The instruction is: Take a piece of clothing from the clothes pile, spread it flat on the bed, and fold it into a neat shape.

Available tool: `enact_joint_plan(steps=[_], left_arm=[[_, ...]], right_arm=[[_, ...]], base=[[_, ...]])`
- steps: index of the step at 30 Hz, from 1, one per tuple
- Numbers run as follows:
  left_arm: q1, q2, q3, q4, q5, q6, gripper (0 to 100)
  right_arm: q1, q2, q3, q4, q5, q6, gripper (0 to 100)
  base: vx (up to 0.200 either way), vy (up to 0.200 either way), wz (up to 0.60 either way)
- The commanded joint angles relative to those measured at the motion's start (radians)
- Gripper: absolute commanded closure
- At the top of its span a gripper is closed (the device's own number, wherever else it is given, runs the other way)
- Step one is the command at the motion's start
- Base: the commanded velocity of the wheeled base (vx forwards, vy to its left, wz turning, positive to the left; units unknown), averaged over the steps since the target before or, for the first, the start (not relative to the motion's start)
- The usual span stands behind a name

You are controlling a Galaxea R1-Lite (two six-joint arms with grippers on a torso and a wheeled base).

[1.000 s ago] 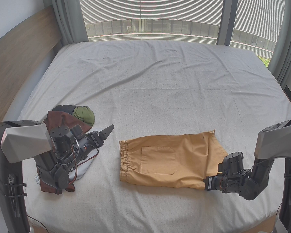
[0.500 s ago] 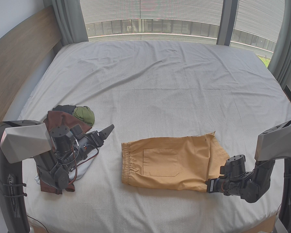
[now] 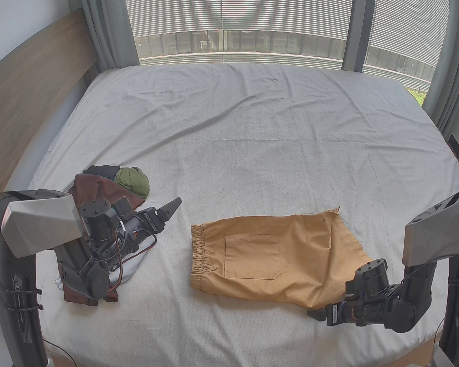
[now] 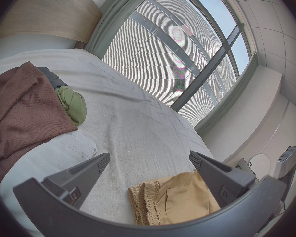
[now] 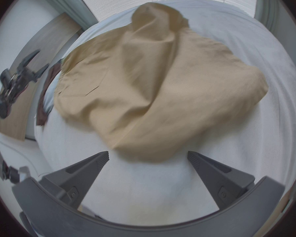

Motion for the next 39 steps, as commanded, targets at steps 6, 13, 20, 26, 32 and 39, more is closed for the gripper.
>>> enact_joint_plan(steps=[6,13,20,26,32,39], left_arm=[[-0.01,0.023,0.02,0.001,-0.014,-0.003,0],[-0.055,0.072,0.052,0.001,-0.03,-0.004,0],[-0.065,0.077,0.111,0.001,-0.079,-0.011,0],[-0.065,0.083,0.155,0.001,-0.13,-0.035,0],[-0.091,0.106,0.155,0.001,-0.126,-0.075,0],[-0.124,0.156,0.152,0.005,-0.114,-0.077,0]], right_arm=[[0.175,-0.056,0.085,-0.122,0.073,0.006,0],[0.228,-0.042,0.031,-0.372,0.076,0.004,0],[0.159,-0.056,-0.062,-0.37,0.119,0.004,0],[0.069,-0.04,-0.125,-0.369,0.133,0.006,0],[0.041,-0.051,-0.125,-0.369,0.142,0.006,0],[0.017,-0.052,-0.13,-0.37,0.144,0.006,0]], base=[[0.0,0.0,0.0],[0.0,0.0,0.0],[0.0,0.0,0.0],[0.0,0.0,0.0],[0.0,0.0,0.0],[0.0,0.0,0.0]])
